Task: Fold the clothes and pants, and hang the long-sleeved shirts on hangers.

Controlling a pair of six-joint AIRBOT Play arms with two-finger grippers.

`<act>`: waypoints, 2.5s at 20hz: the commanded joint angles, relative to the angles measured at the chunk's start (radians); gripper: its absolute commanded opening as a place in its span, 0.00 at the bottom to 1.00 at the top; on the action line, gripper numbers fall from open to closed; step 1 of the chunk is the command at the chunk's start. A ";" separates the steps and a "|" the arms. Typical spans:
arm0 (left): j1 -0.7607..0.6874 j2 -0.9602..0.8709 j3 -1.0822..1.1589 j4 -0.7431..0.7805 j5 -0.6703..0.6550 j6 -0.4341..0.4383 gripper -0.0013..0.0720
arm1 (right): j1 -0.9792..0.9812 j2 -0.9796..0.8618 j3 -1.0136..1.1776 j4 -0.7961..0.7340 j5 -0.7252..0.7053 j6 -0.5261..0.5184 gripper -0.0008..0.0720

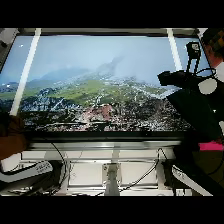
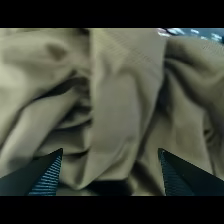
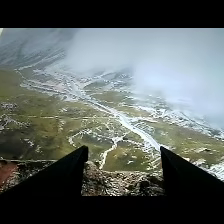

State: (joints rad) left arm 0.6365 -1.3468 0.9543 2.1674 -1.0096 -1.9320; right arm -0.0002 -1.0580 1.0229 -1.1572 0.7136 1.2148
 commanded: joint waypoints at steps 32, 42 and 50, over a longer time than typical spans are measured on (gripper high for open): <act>-1.052 0.537 0.083 -0.093 0.662 0.055 0.04 | 0.000 0.000 0.000 0.000 0.000 0.000 0.74; -1.607 0.507 0.078 -0.093 0.196 0.055 0.04 | 0.000 0.000 0.000 0.001 0.000 0.000 0.74; -1.548 0.405 -0.174 -0.076 -0.174 0.055 0.04 | 0.000 0.002 0.000 0.037 0.002 0.000 0.73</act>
State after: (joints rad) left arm -0.9253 -0.9134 0.8814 2.0747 -1.0782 -1.8767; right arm -0.0002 -1.0580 1.0229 -1.1484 0.7139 1.2148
